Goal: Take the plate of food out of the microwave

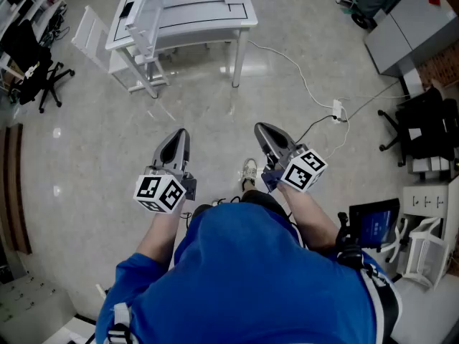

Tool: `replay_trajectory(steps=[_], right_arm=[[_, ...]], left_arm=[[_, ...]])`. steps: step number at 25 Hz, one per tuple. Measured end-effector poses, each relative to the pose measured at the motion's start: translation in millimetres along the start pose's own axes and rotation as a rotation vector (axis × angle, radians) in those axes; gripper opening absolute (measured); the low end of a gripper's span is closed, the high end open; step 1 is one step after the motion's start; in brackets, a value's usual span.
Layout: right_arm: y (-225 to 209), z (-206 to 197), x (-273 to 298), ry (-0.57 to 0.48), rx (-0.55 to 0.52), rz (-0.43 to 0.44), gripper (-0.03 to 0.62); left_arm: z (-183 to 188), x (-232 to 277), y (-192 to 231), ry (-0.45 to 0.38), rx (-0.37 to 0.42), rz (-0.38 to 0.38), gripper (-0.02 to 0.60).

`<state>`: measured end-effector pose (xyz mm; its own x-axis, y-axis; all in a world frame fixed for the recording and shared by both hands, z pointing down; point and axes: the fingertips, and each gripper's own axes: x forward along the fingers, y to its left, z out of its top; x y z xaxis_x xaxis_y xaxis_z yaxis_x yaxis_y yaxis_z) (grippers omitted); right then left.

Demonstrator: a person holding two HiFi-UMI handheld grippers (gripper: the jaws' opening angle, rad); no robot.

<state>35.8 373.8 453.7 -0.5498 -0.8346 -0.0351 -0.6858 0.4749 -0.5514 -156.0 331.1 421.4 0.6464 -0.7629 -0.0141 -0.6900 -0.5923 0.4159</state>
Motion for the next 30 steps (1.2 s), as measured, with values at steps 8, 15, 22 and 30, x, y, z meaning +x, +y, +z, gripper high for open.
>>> replay_trajectory(steps=[8,15,22,30], right_arm=[[-68.4,47.0,28.8,0.015,0.014,0.021,-0.009],[-119.1,75.4,49.0,0.041,0.03,0.06,-0.009],[-156.7,99.2,75.2,0.069,0.031,0.116,-0.009],[-183.5,106.9,110.2,0.102,0.012,0.137,-0.009]], left_arm=[[5.5,88.0,-3.5,0.009,0.005,0.019,0.009],[4.5,150.0,-9.1,0.007,0.016,0.054,0.009],[4.9,193.2,-9.5,-0.01,0.022,0.095,0.009],[12.9,224.9,10.2,-0.016,0.026,0.126,0.009]])
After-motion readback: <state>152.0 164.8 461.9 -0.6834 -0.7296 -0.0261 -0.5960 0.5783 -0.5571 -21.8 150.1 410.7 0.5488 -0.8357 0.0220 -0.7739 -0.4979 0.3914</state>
